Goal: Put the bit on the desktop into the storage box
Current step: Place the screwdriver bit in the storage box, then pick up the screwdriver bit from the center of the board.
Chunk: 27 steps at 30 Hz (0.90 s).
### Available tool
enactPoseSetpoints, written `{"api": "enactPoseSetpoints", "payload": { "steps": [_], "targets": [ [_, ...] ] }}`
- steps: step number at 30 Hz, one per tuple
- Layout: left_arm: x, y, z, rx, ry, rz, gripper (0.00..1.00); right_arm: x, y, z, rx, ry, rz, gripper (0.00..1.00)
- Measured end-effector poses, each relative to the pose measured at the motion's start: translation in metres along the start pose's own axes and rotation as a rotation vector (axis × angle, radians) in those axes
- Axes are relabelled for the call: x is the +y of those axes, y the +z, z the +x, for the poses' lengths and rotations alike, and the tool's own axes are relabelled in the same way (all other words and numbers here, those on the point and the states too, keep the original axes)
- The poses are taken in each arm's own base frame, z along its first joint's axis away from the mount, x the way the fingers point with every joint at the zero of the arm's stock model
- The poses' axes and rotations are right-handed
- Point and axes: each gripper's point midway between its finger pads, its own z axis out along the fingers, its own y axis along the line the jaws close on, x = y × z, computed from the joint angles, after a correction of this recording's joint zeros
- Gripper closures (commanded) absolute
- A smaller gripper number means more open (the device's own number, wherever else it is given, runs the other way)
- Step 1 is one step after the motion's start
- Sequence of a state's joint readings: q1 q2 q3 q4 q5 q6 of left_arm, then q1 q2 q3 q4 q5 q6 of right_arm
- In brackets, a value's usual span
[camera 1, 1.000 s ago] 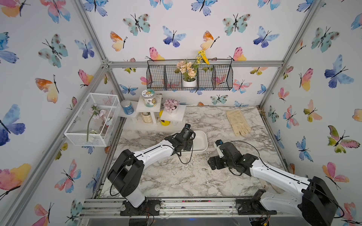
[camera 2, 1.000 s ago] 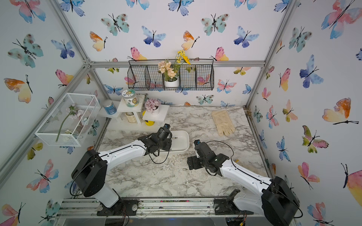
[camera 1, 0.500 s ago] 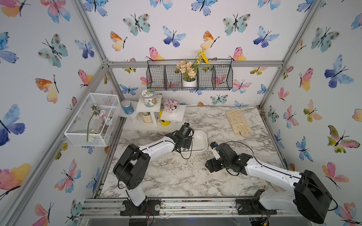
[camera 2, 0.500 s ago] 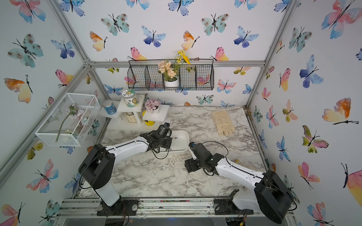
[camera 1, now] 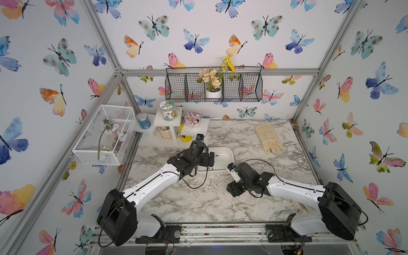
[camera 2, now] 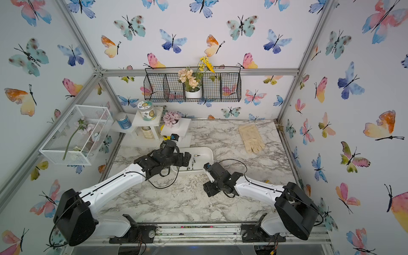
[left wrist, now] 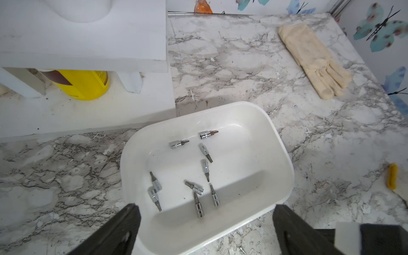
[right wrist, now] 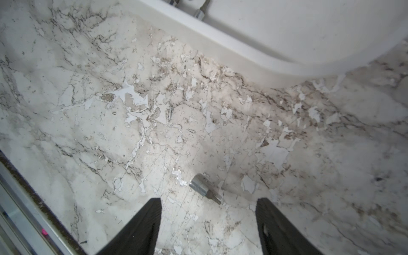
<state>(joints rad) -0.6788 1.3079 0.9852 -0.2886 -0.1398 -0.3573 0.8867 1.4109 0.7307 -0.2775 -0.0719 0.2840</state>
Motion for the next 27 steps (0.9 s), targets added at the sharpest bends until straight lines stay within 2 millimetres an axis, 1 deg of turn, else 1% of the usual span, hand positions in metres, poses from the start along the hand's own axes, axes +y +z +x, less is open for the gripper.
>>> {"api": "enactPoseSetpoints", "payload": {
  "steps": [3, 4, 5, 9, 13, 16, 20, 27],
  "targets": [
    [0.004, -0.014, 0.004, -0.02, -0.018, 0.011, 0.01, 0.003, 0.004, 0.003, 0.019, -0.024, -0.001, 0.37],
    [0.005, -0.017, 0.006, -0.024, -0.024, 0.013, 0.01, 0.004, 0.006, 0.003, 0.025, -0.029, -0.001, 0.38],
    [0.006, -0.02, 0.01, -0.026, -0.031, 0.015, 0.01, 0.004, 0.008, 0.003, 0.03, -0.035, -0.001, 0.38],
    [0.014, -0.027, 0.027, -0.016, -0.057, 0.017, 0.01, 0.007, 0.014, 0.006, 0.054, -0.056, 0.001, 0.45],
    [0.022, -0.028, 0.048, 0.007, -0.079, 0.009, 0.01, 0.007, 0.018, 0.01, 0.08, -0.069, 0.01, 0.5],
    [0.026, -0.029, 0.058, 0.019, -0.091, 0.005, 0.01, 0.006, 0.019, 0.012, 0.089, -0.07, 0.016, 0.51],
    [0.028, -0.029, 0.063, 0.027, -0.101, 0.004, 0.01, 0.006, 0.02, 0.014, 0.097, -0.074, 0.022, 0.56],
    [0.03, -0.027, 0.074, 0.05, -0.112, 0.004, 0.01, 0.003, 0.028, 0.022, 0.132, -0.079, 0.035, 0.61]
  ]
}}
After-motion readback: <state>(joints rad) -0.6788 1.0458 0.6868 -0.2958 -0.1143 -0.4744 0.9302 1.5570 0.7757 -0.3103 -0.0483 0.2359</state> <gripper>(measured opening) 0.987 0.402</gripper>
